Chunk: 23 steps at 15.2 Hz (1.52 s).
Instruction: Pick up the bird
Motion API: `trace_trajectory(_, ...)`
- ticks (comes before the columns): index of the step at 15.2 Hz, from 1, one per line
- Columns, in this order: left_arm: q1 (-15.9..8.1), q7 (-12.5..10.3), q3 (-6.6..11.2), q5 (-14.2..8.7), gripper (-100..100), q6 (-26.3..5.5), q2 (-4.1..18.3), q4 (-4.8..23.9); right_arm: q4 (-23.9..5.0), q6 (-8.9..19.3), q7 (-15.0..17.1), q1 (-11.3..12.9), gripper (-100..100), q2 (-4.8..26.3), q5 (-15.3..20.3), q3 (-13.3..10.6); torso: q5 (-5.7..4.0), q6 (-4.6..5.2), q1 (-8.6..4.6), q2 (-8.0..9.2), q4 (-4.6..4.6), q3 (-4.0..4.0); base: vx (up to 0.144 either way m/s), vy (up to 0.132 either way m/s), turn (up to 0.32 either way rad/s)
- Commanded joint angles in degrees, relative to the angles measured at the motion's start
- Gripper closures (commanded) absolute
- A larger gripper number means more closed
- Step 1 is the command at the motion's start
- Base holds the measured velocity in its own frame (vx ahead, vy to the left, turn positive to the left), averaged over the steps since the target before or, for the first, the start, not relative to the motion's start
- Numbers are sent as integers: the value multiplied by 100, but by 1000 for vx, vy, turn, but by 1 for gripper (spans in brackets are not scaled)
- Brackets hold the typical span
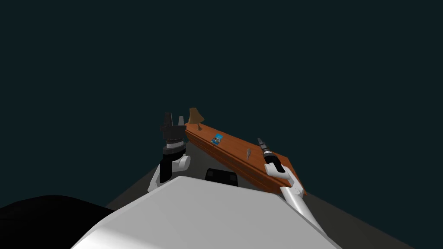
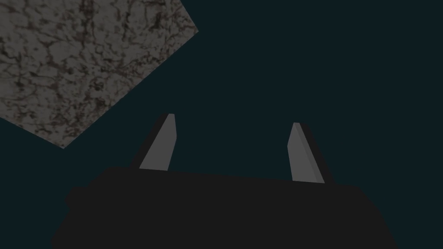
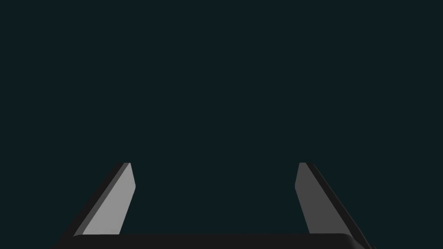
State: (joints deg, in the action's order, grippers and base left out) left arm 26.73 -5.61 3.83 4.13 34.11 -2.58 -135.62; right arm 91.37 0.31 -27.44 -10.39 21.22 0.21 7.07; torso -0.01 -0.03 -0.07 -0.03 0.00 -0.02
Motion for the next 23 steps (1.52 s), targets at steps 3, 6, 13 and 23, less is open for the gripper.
trace_trajectory(3, 1, 0, 0, 0, 0, 0, 0, 0, -498, 331, -278, 235, -100, 64, -36, 77, -1, 5, 1, 1, -1, 0, -5, -11, 62)
trace_trajectory(6, 1, 0, 0, 0, 0, 0, 0, 0, -811, 586, -470, 403, -100, 96, -67, 130, 0, 4, 2, 1, 0, 0, -8, -11, 152)
trace_trajectory(13, 0, 0, 0, 0, 0, 0, 0, 0, -1696, 1091, -843, 743, -100, 147, -143, 227, 0, 0, 1, 1, 0, 1, -9, -14, 146)
trace_trajectory(23, 0, 0, 0, 0, 0, 0, 0, 0, -2696, 1830, -1372, 1255, -100, 210, -292, 351, 0, -1, 2, 1, 1, 1, -10, -12, 124)
